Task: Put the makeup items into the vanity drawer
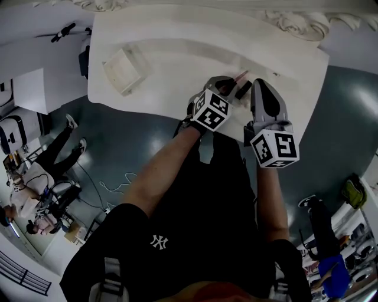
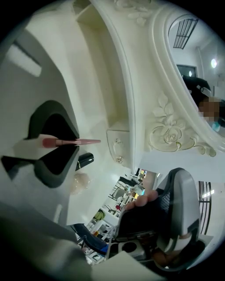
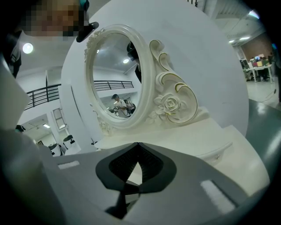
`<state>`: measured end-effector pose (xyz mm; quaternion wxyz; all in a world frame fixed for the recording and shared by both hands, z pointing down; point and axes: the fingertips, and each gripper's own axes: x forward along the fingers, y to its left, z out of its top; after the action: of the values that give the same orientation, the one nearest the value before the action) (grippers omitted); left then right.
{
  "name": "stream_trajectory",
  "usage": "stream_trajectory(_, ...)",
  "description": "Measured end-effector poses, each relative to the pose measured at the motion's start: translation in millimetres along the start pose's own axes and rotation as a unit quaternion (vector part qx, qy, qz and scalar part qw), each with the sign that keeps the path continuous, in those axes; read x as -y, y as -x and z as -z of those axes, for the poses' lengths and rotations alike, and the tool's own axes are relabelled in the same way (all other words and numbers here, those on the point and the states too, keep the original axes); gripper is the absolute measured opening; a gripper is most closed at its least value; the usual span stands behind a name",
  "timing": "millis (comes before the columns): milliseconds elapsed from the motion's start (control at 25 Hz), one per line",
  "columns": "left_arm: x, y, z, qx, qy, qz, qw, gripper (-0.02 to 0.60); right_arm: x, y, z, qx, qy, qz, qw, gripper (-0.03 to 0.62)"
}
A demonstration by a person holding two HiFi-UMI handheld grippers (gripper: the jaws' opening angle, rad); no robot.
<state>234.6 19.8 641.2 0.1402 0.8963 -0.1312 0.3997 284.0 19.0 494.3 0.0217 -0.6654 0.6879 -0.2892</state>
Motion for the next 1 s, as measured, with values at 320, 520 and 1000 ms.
stream_trajectory(320, -26.4, 59.0, -6.9, 0.056, 0.062, -0.028, 0.9962, 0.054, -47.4, -11.4, -9.0, 0.008, 0.024, -0.027, 0.999, 0.025)
stream_trajectory(520, -49.6, 106.5, -4.5, 0.096, 0.092, -0.053, 0.9898, 0.054, -91.7, -18.9, -8.9, 0.006, 0.047, -0.051, 0.998, 0.025)
stream_trajectory(1000, -151.9, 231.2, 43.9, 0.17, 0.223, -0.156, 0.9471, 0.054, -218.3, -65.7, -2.4, -0.007, 0.09, -0.131, 0.987, 0.025)
